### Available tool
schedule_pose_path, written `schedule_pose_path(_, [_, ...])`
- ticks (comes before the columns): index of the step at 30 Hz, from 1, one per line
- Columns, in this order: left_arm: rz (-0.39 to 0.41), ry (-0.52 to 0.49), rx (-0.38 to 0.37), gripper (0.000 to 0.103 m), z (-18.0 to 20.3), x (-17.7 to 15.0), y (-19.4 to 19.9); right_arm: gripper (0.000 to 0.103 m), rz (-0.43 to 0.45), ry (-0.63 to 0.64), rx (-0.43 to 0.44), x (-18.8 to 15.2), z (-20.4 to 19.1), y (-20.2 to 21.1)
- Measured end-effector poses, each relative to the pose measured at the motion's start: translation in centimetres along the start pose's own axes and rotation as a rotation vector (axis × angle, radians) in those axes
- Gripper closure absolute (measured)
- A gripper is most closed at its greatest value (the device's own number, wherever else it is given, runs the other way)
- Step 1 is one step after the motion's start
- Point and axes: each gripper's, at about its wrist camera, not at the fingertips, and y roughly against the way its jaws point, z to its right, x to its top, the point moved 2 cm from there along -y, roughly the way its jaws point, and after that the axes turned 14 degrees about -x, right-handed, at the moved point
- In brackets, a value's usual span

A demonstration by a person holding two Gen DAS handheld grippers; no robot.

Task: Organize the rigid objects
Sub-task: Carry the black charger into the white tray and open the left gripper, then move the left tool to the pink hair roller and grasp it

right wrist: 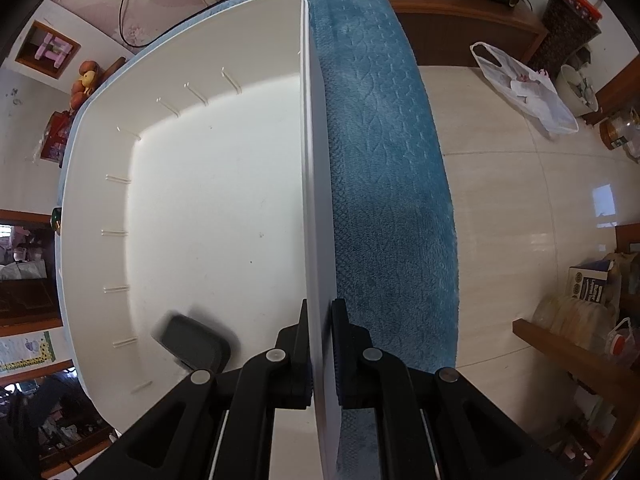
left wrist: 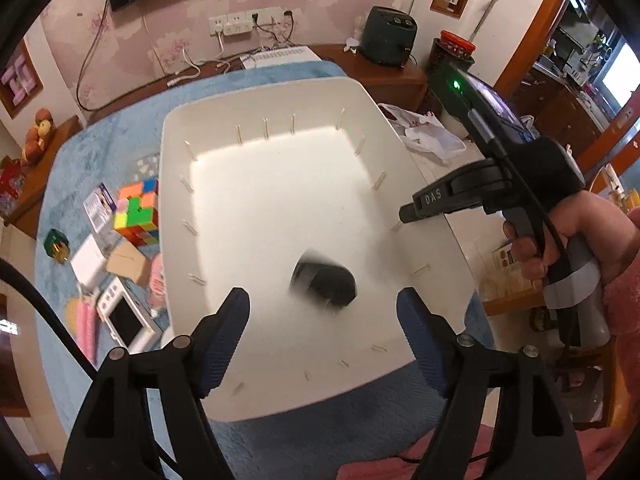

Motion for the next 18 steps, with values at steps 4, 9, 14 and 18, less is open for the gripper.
schedule_pose_path(4, [0.012,0.022,0.002,0.023,-0.6,0.1,0.7,0.095,0.008,-0.011,-0.003,-0.1,0.1,0.0])
schedule_pose_path(9, [0.059,0.059,0.014,0.023,-2.3,0.0,1.9,0.096,0.018,-0.027,-0.011,-0.1,0.1,0.1])
schedule_pose_path(14, [0.076,0.153,0.023,0.023,-5.7,-0.6,3.5,0.096,0.028,-0.039,-0.038,0.1,-0.2,0.1])
schedule_pose_path(18, [0.087,0.193,0.087,0.023,-9.1,-1.3,4.9,0.097,0.050,-0.028,-0.071,0.2,-0.6,0.1])
